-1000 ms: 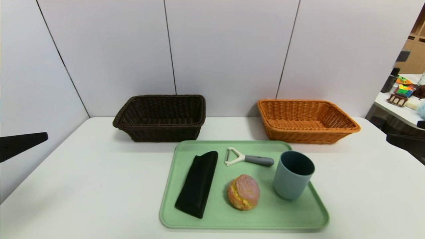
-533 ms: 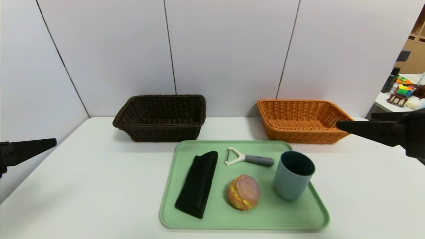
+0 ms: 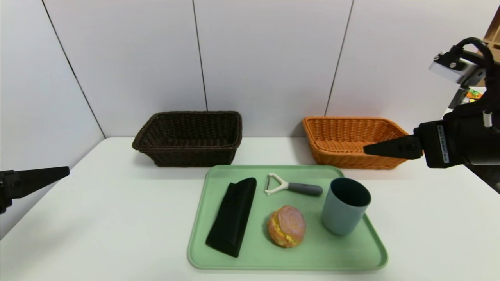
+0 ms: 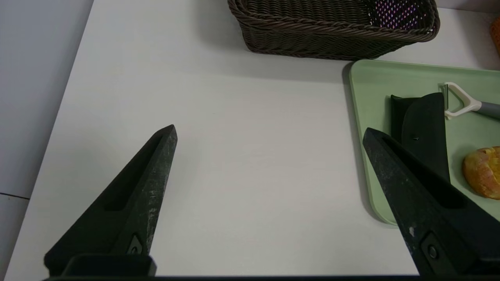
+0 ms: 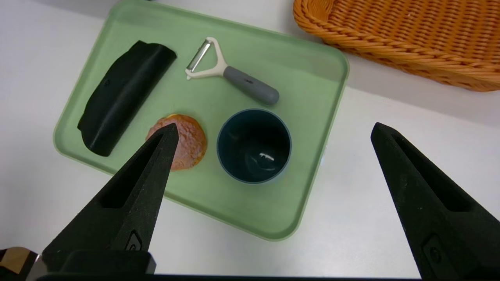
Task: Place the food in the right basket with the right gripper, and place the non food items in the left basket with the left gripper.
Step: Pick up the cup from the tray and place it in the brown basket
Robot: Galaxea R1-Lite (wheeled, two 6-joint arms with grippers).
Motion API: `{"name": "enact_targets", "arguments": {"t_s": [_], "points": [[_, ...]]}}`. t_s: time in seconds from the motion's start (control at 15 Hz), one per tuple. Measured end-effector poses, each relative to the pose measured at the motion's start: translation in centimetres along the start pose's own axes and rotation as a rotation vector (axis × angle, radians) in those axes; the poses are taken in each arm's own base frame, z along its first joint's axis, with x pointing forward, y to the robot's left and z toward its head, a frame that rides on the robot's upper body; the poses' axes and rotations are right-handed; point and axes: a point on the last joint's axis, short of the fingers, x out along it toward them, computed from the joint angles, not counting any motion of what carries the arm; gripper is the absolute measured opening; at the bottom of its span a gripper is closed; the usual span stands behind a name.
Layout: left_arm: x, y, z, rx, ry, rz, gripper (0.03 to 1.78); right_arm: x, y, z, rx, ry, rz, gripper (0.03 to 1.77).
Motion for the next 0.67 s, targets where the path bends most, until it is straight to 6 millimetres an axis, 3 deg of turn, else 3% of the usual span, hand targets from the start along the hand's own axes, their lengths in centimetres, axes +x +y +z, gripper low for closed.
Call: {"name": "enact_targets", "arguments": {"t_s": [0.4,0.67], "points": [[0.7,0.0,0.1,-0.001,0.017,-0.004,1.69,2.3,0.4,2.0,0.078,0.158,-0.025,1.7],[0.8,-0.1,0.1,-0.005,0.025,-0.009,1.69,3.9,0.4,2.0,0.137,0.283,-0.056,1.7]]}}
